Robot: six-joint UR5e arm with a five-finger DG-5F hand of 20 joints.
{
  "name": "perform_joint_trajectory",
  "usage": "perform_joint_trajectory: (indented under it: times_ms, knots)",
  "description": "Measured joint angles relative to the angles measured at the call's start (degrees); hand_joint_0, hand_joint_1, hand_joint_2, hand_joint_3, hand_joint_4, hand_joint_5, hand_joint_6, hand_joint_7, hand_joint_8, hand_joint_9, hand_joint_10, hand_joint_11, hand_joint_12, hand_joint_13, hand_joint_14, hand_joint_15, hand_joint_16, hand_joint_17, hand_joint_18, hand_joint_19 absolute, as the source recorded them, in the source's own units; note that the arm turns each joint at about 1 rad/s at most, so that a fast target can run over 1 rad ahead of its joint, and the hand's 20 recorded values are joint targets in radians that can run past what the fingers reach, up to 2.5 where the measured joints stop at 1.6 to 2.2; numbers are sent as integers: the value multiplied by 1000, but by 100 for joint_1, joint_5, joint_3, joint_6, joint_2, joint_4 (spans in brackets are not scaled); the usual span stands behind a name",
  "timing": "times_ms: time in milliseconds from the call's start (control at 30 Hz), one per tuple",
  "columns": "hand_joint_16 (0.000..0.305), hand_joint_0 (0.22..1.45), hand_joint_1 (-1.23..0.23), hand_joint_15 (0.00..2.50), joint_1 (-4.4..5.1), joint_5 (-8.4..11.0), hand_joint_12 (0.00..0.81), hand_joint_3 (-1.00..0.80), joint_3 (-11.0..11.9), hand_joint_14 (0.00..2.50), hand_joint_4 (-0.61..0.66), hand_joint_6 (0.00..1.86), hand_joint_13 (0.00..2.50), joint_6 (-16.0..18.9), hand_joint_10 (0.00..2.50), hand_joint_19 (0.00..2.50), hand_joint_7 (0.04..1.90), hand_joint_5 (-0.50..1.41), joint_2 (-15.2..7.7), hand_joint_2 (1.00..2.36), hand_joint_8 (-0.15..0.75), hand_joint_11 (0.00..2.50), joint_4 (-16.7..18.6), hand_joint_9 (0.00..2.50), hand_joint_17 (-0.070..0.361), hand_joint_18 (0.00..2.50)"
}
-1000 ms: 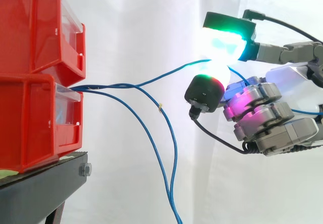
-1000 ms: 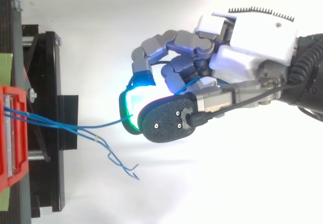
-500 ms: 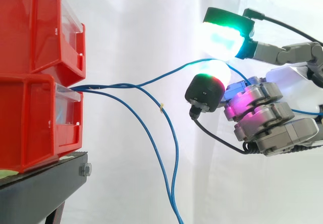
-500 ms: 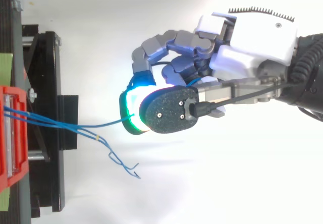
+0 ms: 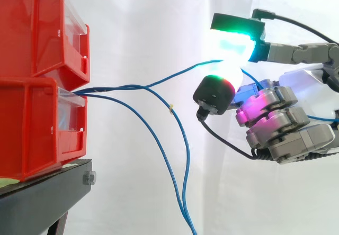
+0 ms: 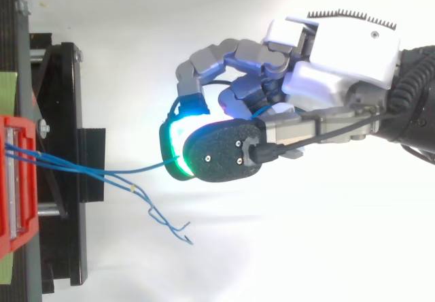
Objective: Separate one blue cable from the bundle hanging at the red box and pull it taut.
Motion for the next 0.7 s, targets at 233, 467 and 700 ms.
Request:
perform_joint_trajectory:
  times_ms: [233,467,700]
  knots:
    - [36,606,-788,1973,0,0,337,23,-1,2500,-228,908,811,-5,2500,2119,1349,-144,0,1021,222,1784,3,835,82,1434]
    - [39,610,-744,1982,0,-3,354,-10,-1,2500,-108,911,830,-7,2500,2032,1338,-147,0,1016,251,1783,7,833,89,1433]
    - [43,627,-742,2084,-1,14,404,-12,1,2500,-76,916,912,-9,2500,1806,1297,-140,0,1012,284,1780,10,836,97,1436]
